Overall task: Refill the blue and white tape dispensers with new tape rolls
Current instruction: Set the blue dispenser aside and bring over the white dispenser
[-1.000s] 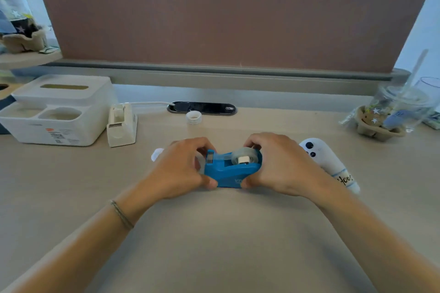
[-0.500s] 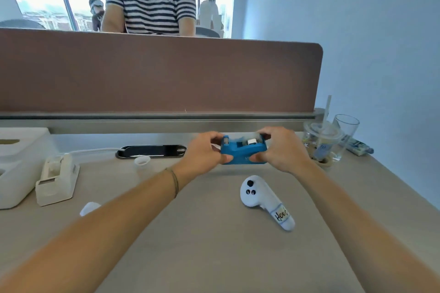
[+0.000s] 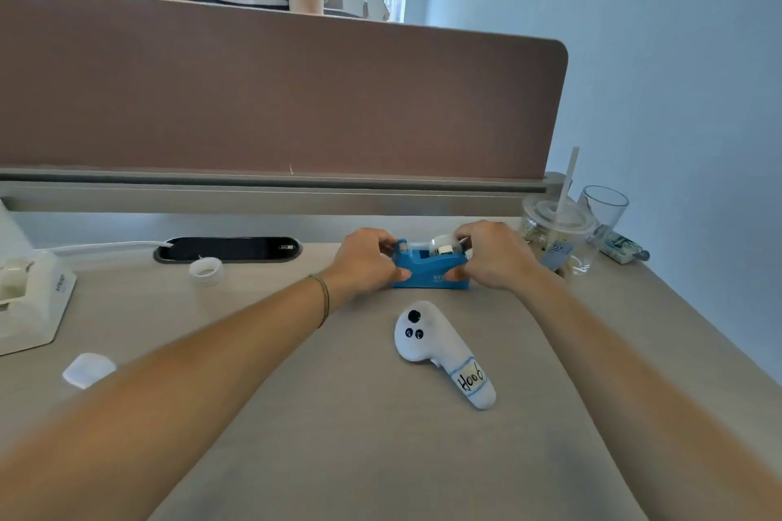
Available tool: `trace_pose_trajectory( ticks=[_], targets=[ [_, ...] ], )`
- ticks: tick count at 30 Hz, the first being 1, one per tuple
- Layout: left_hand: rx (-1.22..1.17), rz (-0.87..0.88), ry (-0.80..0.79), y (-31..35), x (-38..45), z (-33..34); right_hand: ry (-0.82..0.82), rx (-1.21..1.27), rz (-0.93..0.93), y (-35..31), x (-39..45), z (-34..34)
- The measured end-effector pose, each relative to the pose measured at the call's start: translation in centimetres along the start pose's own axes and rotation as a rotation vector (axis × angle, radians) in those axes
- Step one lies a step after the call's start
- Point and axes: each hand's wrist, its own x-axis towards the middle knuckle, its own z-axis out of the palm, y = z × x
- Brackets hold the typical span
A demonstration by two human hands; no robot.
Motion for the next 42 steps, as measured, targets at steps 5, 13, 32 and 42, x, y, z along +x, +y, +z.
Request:
trace_pose_trajectory(
  ticks=[5,13,32,42],
  targets=[
    [-0.020,-0.043,-0.021,0.1,-0.8,0.7,0.011,-0.031,0.046,-0.3,-0.6,1.1],
    [0.002,0.084,0.081,0.6,-5.9,-3.6,0.288,0.163,0.019,-5.1,-5.1,-1.5],
    [0.430,-0.438,0.590,-15.3,-23.6,-23.9,-0.067,0.468,-0.447,-34.2,-5.1,8.5],
    [0.154,-0.586,0.677,-17.7,-20.5,-22.5,-0.228,0.456,-0.483,-36.7,-4.6,10.8]
  ],
)
